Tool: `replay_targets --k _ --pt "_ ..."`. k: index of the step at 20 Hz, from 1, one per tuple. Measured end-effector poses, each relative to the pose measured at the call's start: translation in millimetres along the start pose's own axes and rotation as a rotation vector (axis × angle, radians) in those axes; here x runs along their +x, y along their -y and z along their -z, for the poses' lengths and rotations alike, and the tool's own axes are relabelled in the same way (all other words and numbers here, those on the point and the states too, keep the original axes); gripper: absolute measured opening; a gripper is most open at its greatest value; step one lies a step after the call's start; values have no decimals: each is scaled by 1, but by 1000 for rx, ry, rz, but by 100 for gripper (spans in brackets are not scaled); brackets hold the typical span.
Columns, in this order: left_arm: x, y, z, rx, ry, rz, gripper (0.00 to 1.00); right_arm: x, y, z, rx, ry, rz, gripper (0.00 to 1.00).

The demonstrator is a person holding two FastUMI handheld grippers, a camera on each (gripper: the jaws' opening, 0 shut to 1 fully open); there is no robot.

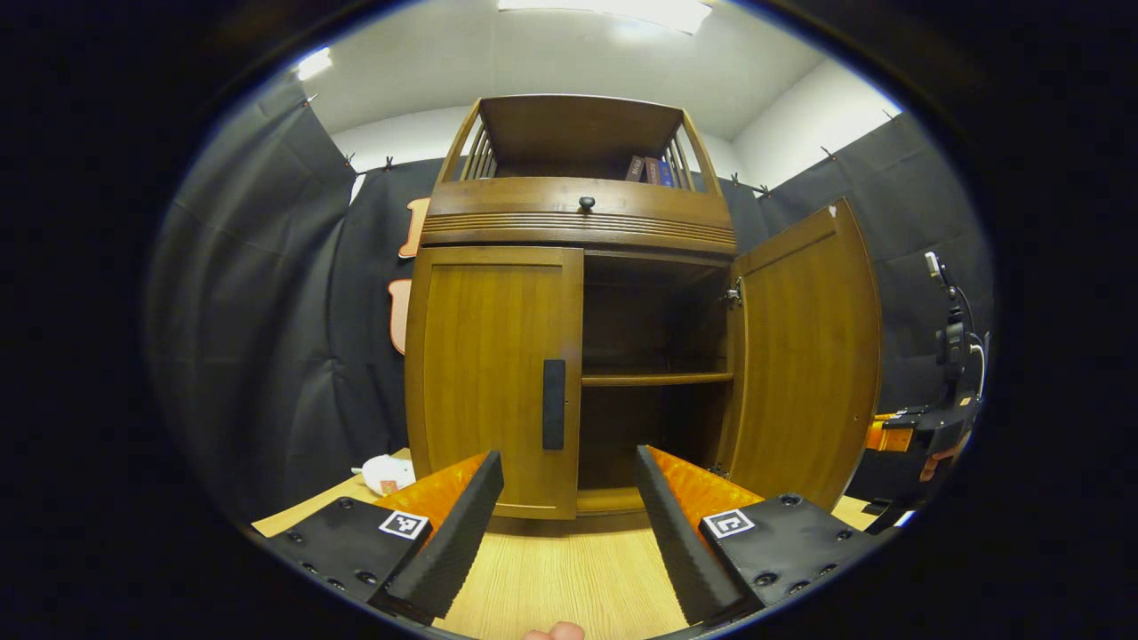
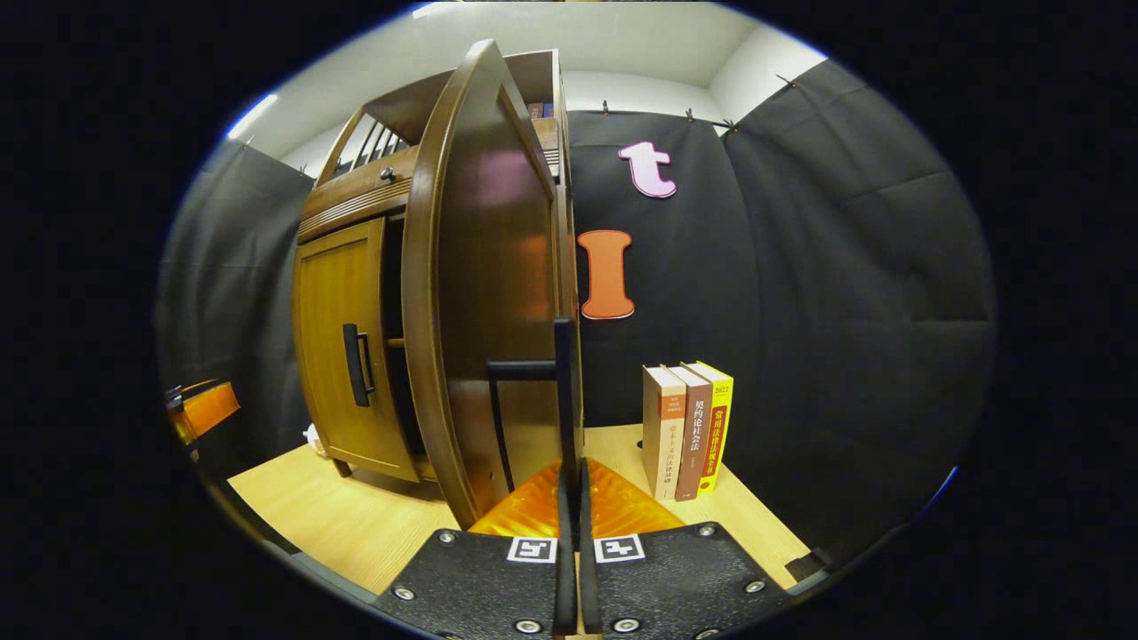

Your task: Open the right door of the double-door shoe cabinet with the right hand, and open the left door with the left hand.

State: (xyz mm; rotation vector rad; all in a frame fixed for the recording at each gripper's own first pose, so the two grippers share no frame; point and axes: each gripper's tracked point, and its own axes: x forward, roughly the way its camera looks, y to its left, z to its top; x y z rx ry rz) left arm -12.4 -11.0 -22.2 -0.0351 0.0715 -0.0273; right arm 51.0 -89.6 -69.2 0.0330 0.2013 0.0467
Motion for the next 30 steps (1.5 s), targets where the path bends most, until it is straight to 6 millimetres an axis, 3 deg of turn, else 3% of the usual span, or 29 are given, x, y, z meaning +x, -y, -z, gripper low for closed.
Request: replay_targets --k 2,3,5,8,13,21,28,29,30 --pt "3 3 -1 -23 0 2 94 0 11 2 12 -7 -30 1" --pt "6 4 -4 -34 7 4 99 0 15 1 17 -6 -42 1" --pt "12 6 -12 -36 31 5 94 2 21 0 24 -1 -70 1" --pt "23 6 -19 -2 65 6 96 1 29 -1 32 10 -92 1" --pt "35 7 -20 -6 72 15 94 -1 26 0 26 26 -95 1" --pt "63 4 -15 6 58 25 94 -45 43 13 52 4 -48 2" --pt "105 -10 -18 38 80 24 94 -85 44 -8 66 51 37 0" --pt "113 -14 -18 41 79 20 96 -88 44 -12 81 68 47 12" --pt "122 -17 -17 38 75 21 94 -89 46 -15 88 80 65 11"
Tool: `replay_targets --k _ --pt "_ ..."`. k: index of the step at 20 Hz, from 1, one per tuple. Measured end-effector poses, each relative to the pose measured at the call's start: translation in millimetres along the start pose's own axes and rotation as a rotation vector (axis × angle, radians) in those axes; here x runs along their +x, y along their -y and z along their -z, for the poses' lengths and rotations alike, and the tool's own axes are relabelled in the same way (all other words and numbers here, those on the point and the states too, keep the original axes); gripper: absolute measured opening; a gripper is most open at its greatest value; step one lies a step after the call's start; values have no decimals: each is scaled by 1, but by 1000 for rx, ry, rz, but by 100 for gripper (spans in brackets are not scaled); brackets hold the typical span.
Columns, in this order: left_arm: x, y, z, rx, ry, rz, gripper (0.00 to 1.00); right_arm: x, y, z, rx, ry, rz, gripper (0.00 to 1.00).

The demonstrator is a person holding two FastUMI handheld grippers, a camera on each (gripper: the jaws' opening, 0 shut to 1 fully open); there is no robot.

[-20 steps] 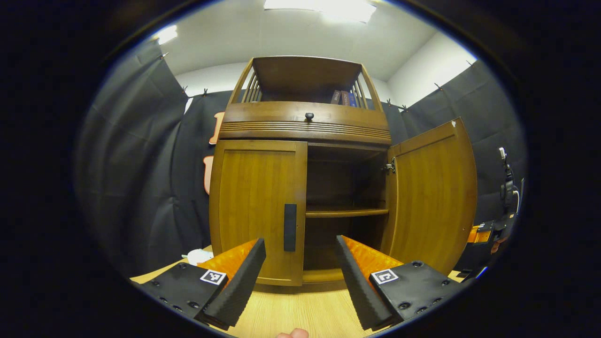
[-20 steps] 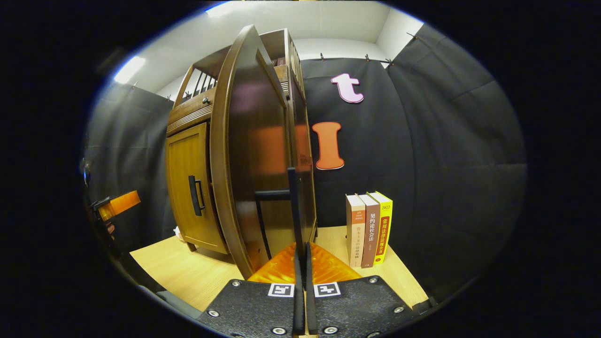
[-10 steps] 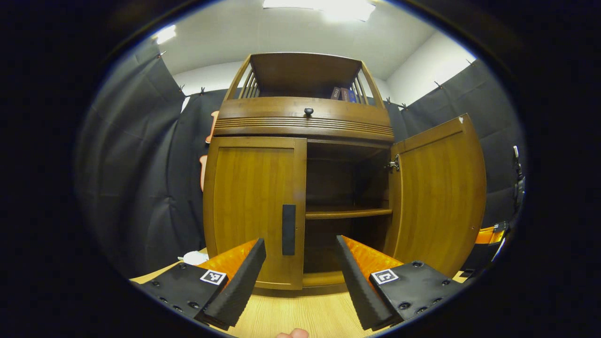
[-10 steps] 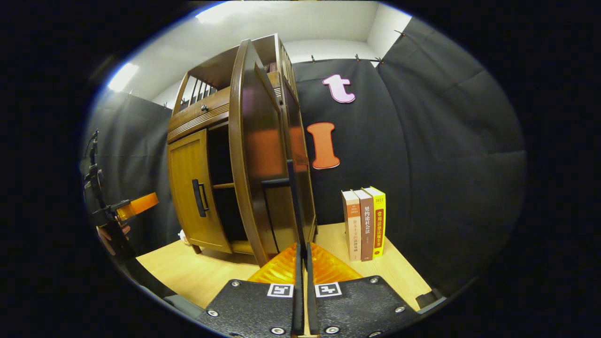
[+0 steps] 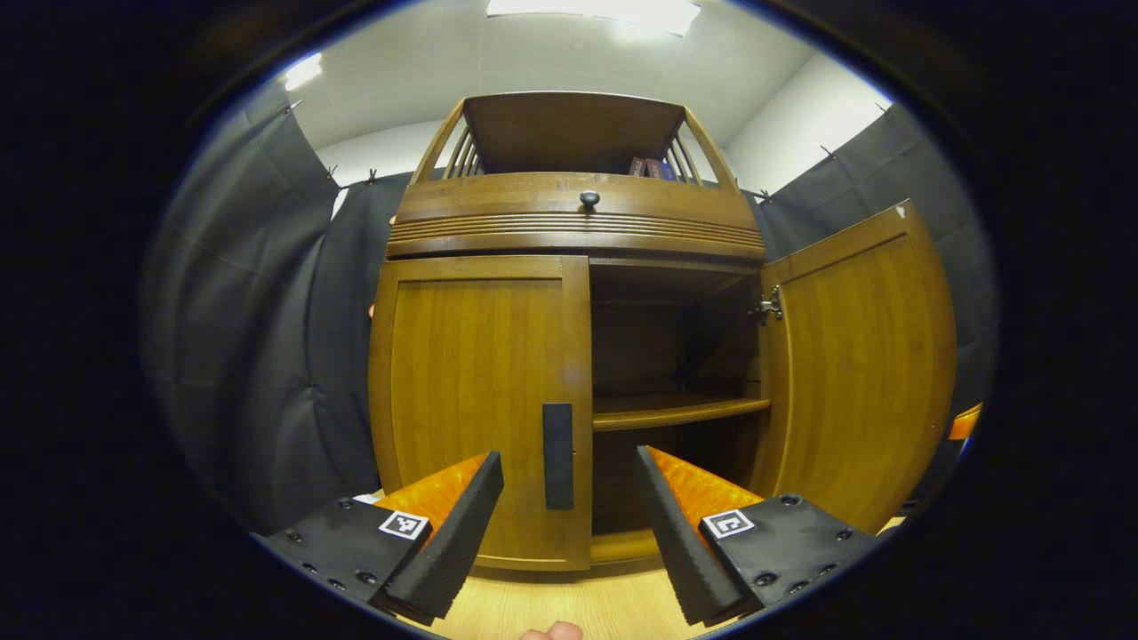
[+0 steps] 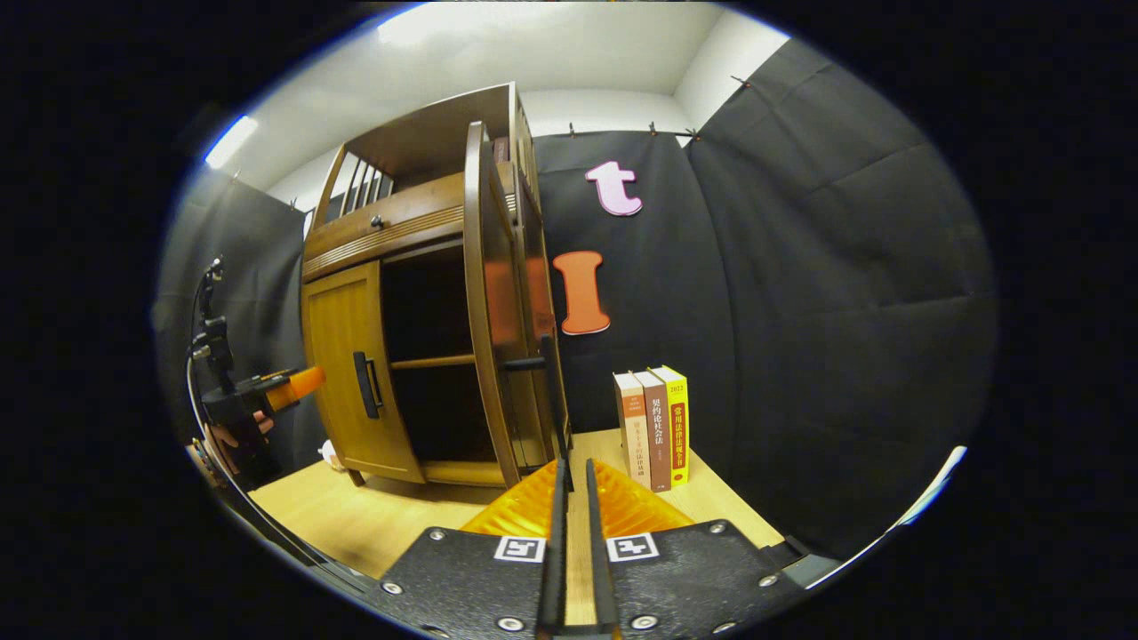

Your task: Open the right door of the double-door shoe cabinet with the right hand, and open the left door with the left hand.

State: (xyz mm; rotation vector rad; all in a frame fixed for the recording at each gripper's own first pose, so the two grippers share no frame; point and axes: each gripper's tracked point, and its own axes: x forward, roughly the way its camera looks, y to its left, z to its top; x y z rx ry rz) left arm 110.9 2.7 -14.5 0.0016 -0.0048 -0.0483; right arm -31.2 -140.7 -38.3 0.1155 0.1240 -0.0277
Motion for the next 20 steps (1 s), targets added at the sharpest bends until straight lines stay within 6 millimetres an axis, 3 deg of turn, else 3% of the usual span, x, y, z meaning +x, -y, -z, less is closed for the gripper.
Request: replay_targets --k 1,6,7,14,18,20 --pt "8 -2 1 -4 -4 3 94 -1 3 -2 -2 8 16 12" --pt "54 7 16 -26 -55 62 94 -3 8 -7 11 12 51 85" --pt "64 6 17 -23 -55 58 94 -5 12 -7 6 15 64 90" --pt "108 9 42 -2 -84 38 94 -20 16 -10 10 20 83 89" --pt "124 -12 44 54 -49 -44 96 -24 19 -12 -7 22 95 89" --pt "128 -11 45 50 -48 -35 96 -26 22 -10 -5 18 105 89"
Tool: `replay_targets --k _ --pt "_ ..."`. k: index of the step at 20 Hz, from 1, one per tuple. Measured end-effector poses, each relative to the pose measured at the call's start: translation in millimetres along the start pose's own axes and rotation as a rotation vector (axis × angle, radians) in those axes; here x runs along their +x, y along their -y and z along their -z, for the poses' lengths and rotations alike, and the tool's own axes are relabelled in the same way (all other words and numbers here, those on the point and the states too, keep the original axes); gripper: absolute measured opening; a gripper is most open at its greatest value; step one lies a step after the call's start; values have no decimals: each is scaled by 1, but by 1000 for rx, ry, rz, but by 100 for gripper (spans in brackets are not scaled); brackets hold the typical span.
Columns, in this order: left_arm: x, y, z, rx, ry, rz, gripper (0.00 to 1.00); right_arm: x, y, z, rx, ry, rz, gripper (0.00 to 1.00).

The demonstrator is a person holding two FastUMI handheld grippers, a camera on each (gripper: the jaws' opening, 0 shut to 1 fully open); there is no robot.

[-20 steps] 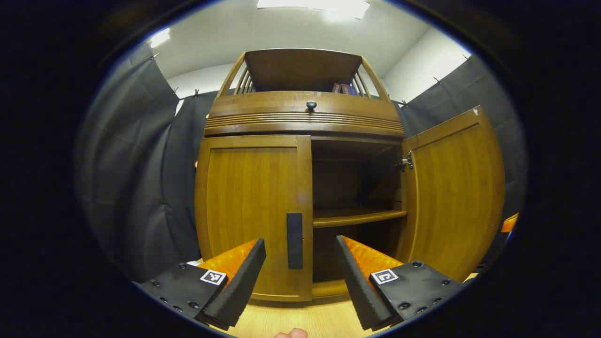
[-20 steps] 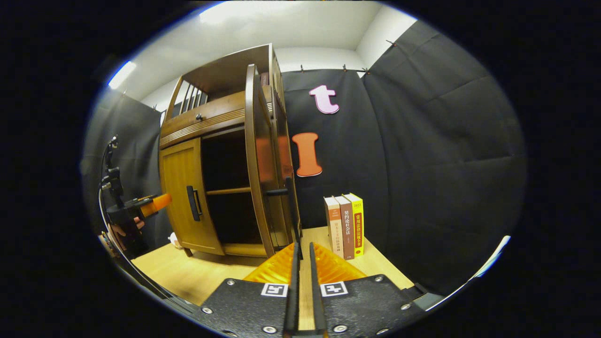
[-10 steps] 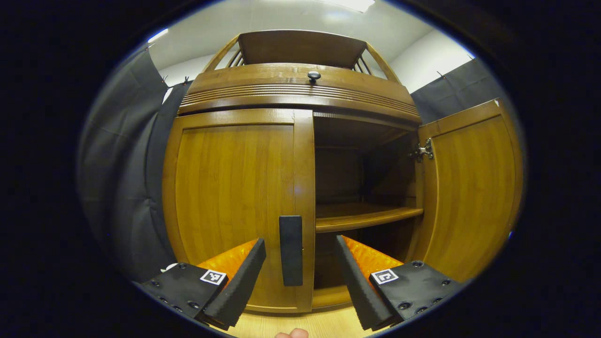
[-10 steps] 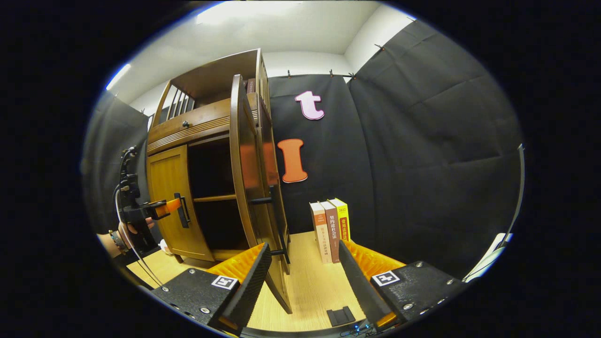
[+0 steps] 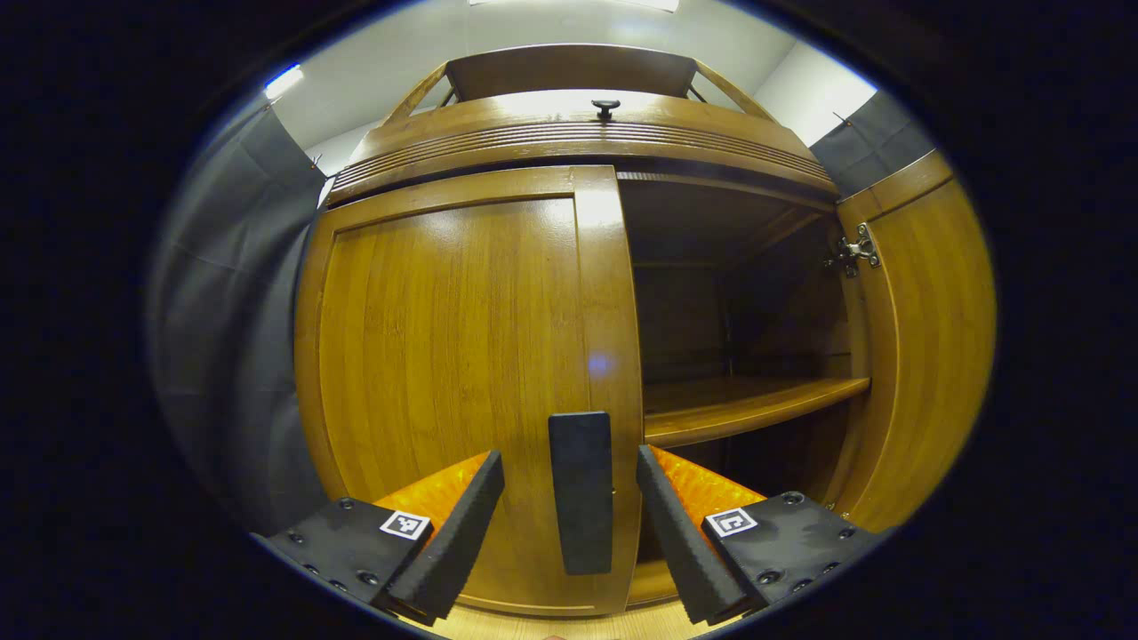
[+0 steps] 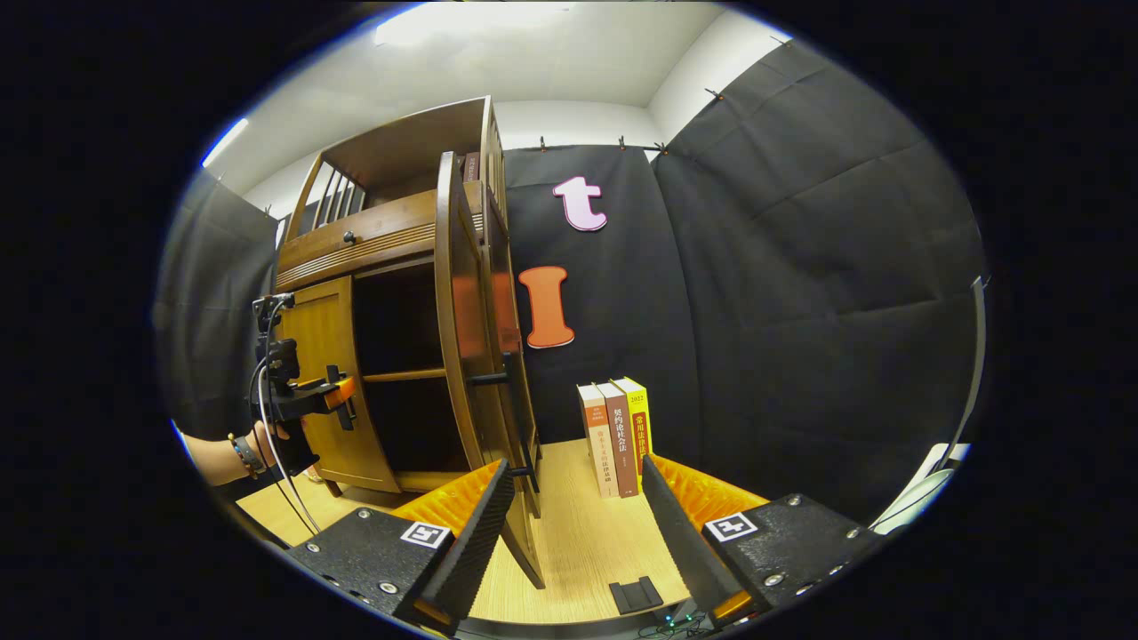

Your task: Open the right door of the double-door shoe cabinet with the right hand, and open the left door with the left hand.

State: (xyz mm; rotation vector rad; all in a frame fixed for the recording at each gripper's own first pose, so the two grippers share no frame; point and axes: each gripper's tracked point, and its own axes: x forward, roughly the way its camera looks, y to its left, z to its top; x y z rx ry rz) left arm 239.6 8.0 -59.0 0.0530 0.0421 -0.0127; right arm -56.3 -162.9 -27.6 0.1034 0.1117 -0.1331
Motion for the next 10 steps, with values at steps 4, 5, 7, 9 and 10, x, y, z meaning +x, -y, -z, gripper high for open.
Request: replay_targets --k 4,5,7,9,10 --pt "3 7 6 -14 -10 32 60 3 3 3 10 -15 3 89" --pt "3 7 6 -12 -12 22 52 3 3 3 12 -17 1 89" --pt "2 5 6 15 -22 4 36 4 0 1 9 -15 -2 89" --pt "2 4 5 -2 -24 3 35 4 -2 1 5 -13 -8 89" --pt "3 6 7 -6 -35 6 34 4 -3 2 3 -14 -10 90"
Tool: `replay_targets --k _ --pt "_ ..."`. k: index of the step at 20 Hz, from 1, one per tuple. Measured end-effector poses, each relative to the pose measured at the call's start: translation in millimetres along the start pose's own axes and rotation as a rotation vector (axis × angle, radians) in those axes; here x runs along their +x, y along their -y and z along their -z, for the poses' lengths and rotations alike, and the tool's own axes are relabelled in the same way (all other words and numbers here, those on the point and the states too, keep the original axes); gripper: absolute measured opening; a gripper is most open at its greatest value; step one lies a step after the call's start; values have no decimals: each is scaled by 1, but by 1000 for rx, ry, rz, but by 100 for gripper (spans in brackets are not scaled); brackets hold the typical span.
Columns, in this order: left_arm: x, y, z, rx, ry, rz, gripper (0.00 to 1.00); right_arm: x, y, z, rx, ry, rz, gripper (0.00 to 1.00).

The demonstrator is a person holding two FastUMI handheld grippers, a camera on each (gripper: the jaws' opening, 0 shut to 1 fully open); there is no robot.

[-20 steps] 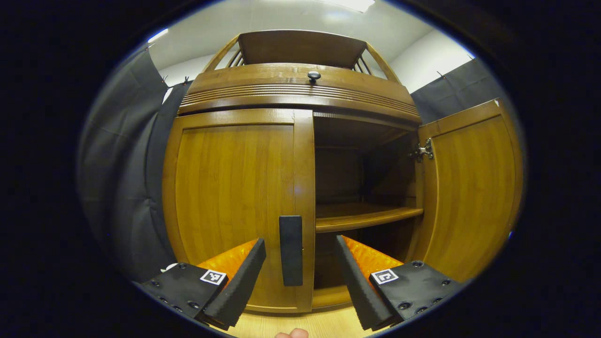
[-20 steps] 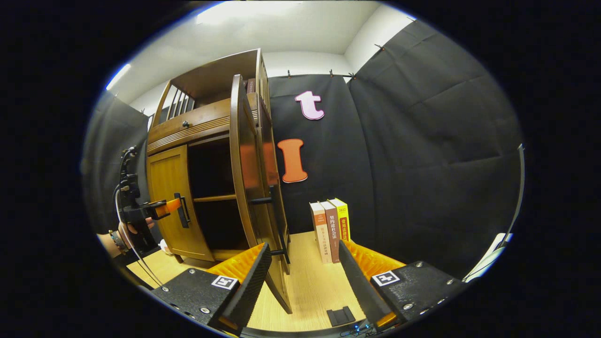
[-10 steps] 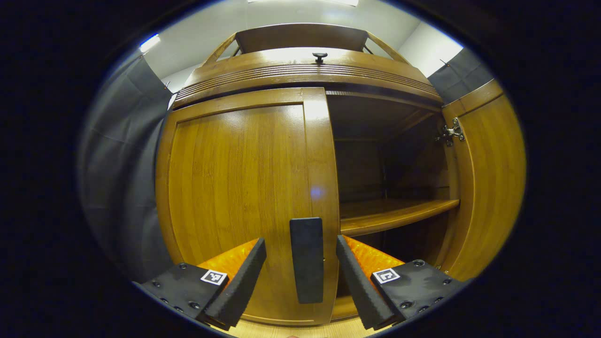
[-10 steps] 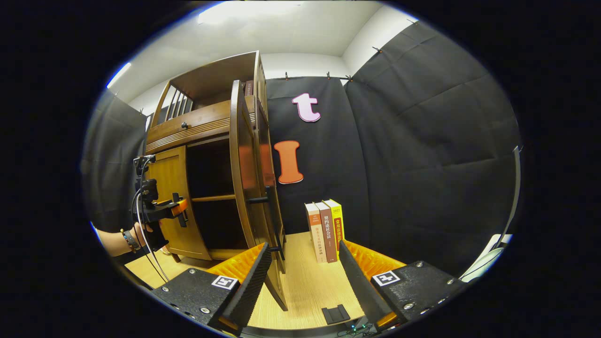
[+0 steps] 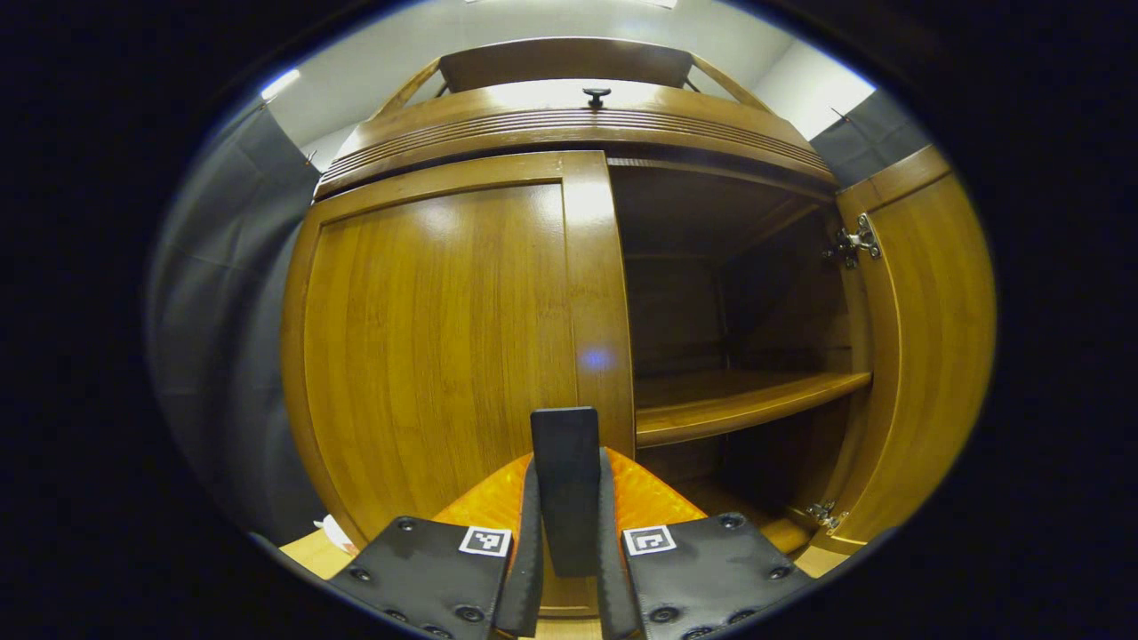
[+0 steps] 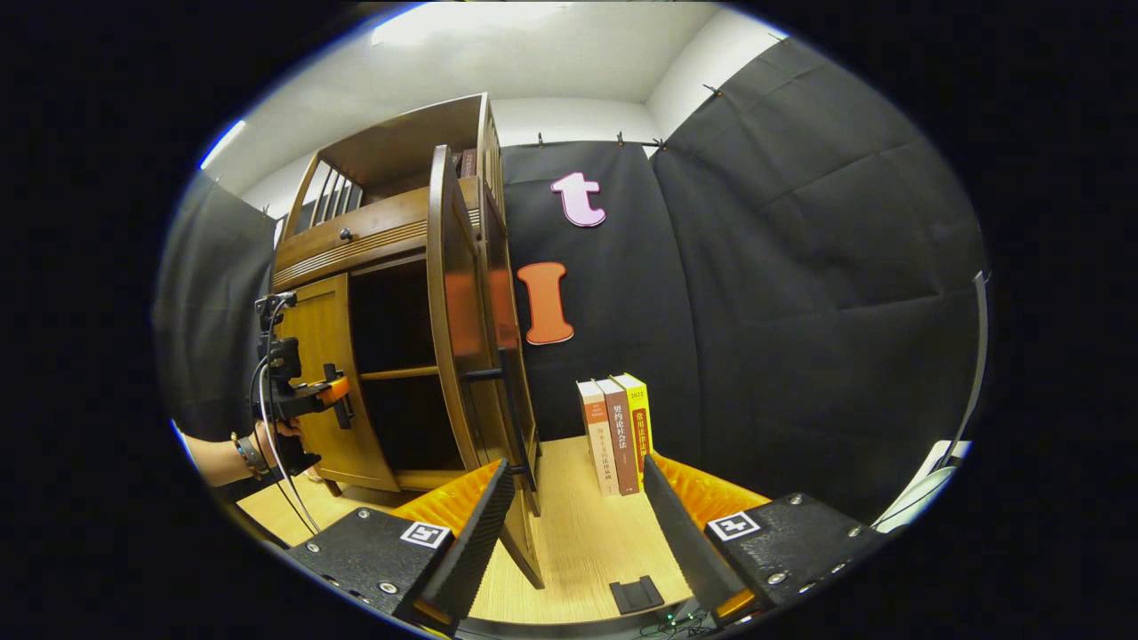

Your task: Open the right door of the double-door shoe cabinet with the right hand, and open the left door with the left hand.

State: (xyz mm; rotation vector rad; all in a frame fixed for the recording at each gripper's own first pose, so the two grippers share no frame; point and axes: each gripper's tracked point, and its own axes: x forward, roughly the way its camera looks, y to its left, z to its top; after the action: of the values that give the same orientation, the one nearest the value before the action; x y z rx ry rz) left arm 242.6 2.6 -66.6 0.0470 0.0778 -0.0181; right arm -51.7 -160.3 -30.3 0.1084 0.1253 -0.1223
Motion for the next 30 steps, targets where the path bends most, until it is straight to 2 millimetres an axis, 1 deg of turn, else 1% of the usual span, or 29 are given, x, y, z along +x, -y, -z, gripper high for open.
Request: replay_targets --k 2,4,5,6,8,9,12,13,14,17,19,20,21,22,24,25,26,27,30 --pt "-5 0 0 -8 -14 3 30 -1 -3 -1 -7 1 -4 90" --pt "-15 0 -2 4 -17 -2 34 -2 -6 -1 -14 -1 -9 90" --pt "-21 -2 -4 12 -13 -2 30 -2 -7 0 -18 -3 -11 90" --pt "-29 -5 -4 6 -9 -5 34 -2 -8 1 -21 -7 -12 90" --pt "-49 -7 -5 -5 -23 -1 32 -3 -11 2 -23 -13 -19 90" --pt "-58 -10 -6 -10 -31 0 34 -3 -14 3 -24 -16 -26 90" --pt "-87 -20 -9 -8 -46 1 32 -3 -22 1 -30 -15 -46 90" --pt "-95 -24 -11 2 -47 1 30 -1 -24 0 -28 -11 -54 90" --pt "-103 -29 -13 -2 -47 -1 30 0 -27 1 -24 -14 -61 90" --pt "-134 -48 -16 -13 -60 -20 31 5 -37 1 -10 -19 -81 90" --pt "-151 -65 -19 15 -62 -60 30 6 -44 0 -15 -14 -96 90" --pt "-163 -75 -19 23 -63 -81 30 7 -47 1 -23 -16 -103 98" --pt "-171 -84 -22 22 -61 -98 29 8 -49 3 -30 -23 -110 98" --pt "-177 -92 -22 10 -65 -109 27 10 -50 6 -34 -32 -116 90" --pt "-185 -101 -21 3 -71 -123 26 13 -54 9 -35 -47 -125 90" --pt "-191 -107 -21 16 -67 -136 24 14 -56 9 -31 -47 -131 98" --pt "-196 -115 -21 38 -65 -152 23 14 -60 7 -23 -45 -139 98" --pt "-203 -125 -21 53 -63 -172 22 14 -63 7 -12 -43 -144 90" --pt "-217 -155 -24 41 -54 -214 17 13 -67 6 2 -41 -149 90"
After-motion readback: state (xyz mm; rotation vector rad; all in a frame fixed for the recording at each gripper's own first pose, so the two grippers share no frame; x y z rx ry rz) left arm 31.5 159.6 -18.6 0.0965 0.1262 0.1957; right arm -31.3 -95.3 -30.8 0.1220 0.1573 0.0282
